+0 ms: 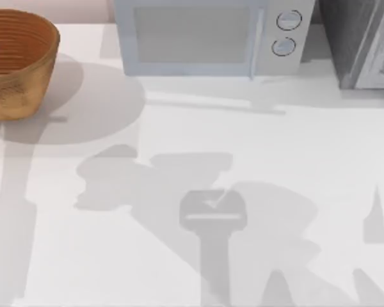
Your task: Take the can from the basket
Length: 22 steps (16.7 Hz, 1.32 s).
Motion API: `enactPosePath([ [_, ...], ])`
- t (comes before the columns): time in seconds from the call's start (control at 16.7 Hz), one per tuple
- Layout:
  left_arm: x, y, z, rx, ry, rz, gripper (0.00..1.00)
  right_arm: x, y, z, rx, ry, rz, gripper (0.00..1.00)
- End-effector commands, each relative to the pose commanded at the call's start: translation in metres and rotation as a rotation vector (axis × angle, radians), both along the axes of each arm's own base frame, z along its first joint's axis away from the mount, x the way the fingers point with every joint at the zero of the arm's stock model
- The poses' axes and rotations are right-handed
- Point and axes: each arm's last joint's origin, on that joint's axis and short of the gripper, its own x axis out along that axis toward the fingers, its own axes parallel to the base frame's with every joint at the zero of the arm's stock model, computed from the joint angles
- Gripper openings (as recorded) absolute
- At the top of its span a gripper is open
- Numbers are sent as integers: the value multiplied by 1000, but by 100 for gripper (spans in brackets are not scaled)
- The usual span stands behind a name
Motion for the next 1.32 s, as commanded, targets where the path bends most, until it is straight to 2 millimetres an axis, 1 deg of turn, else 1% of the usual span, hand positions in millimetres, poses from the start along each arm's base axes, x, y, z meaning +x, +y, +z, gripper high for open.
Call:
enactPosePath([
  [0.12, -58, -8, 5, 12, -135, 5, 0, 0, 0, 0, 0, 0, 0, 100],
  [0.24, -111, -13, -5, 10, -273, 7, 0, 0, 0, 0, 0, 0, 0, 100],
  [0.36, -153, -17, -27, -2, -407, 4, 0, 0, 0, 0, 0, 0, 0, 100],
  [0.42, -170, -18, -41, -11, -471, 1, 0, 0, 0, 0, 0, 0, 0, 100],
  [0.54, -194, -20, -69, -34, -594, -10, 0, 0, 0, 0, 0, 0, 0, 100],
  [0.6, -202, -21, -83, -46, -651, -17, 0, 0, 0, 0, 0, 0, 0, 100],
  [0.72, -211, -22, -106, -69, -751, -34, 0, 0, 0, 0, 0, 0, 0, 100],
  [0.84, -215, -23, -122, -89, -832, -52, 0, 0, 0, 0, 0, 0, 0, 100],
  [1.02, -217, -23, -132, -105, -902, -71, 0, 0, 0, 0, 0, 0, 0, 100],
  [1.32, -217, -23, -133, -103, -902, -71, 0, 0, 0, 0, 0, 0, 0, 100],
])
